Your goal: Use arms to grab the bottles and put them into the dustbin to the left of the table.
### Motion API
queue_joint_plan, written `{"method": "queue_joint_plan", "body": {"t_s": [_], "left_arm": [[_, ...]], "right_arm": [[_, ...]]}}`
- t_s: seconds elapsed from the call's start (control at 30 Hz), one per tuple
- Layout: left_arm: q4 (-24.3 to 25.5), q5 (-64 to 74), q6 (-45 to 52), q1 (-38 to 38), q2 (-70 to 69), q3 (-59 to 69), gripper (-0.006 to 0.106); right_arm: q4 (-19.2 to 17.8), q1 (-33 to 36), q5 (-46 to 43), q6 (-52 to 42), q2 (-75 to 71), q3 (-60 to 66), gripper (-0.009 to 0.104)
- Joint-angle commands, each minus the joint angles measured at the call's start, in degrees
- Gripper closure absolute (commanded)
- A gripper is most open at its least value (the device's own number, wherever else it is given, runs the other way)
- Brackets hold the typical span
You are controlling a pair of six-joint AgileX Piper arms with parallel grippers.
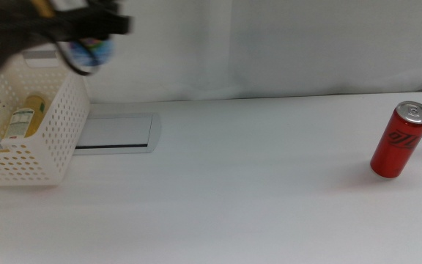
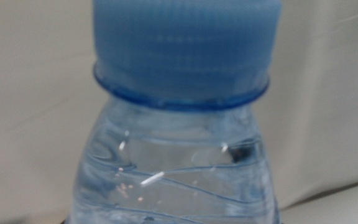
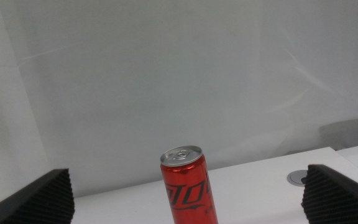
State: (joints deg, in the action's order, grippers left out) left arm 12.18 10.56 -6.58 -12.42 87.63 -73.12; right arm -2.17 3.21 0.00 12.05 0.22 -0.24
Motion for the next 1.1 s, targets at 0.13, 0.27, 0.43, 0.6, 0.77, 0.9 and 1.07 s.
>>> {"method": "queue_joint_plan", "body": {"t_s": [0.13, 0.27, 0.43, 0.6, 0.77, 0.9, 1.07], "left_arm": [[-1.7, 14.9, -0.3, 9.0, -4.7, -1.6, 0.103], [-5.6, 20.3, -0.5, 15.9, -4.3, -3.3, 0.103], [-7.0, 21.5, -0.4, 21.5, -2.8, -3.8, 0.103], [-7.0, 18.8, -0.1, 22.7, 2.8, -3.9, 0.103], [-7.1, 15.0, -0.1, 22.7, 8.3, -4.0, 0.103], [-7.1, 14.3, -0.1, 22.7, 12.7, -5.2, 0.103], [-6.9, 14.0, -0.1, 22.7, 16.8, -6.9, 0.103]], "right_arm": [[-0.7, -0.3, -0.6, -0.3, -1.9, 2.4, -0.008], [-0.7, -0.3, -0.7, -0.3, -1.9, 2.4, -0.008], [-0.7, -0.3, -0.7, 0.0, -1.9, 2.4, -0.008], [-0.4, -0.3, -0.7, 0.0, -1.9, 2.4, -0.008], [-0.3, -0.3, -0.7, 0.0, -1.9, 2.4, -0.008], [-0.3, -0.3, -0.7, 0.0, -1.9, 2.4, -0.008], [-0.3, -0.3, -0.7, 0.0, -1.9, 2.4, -0.008]]}}
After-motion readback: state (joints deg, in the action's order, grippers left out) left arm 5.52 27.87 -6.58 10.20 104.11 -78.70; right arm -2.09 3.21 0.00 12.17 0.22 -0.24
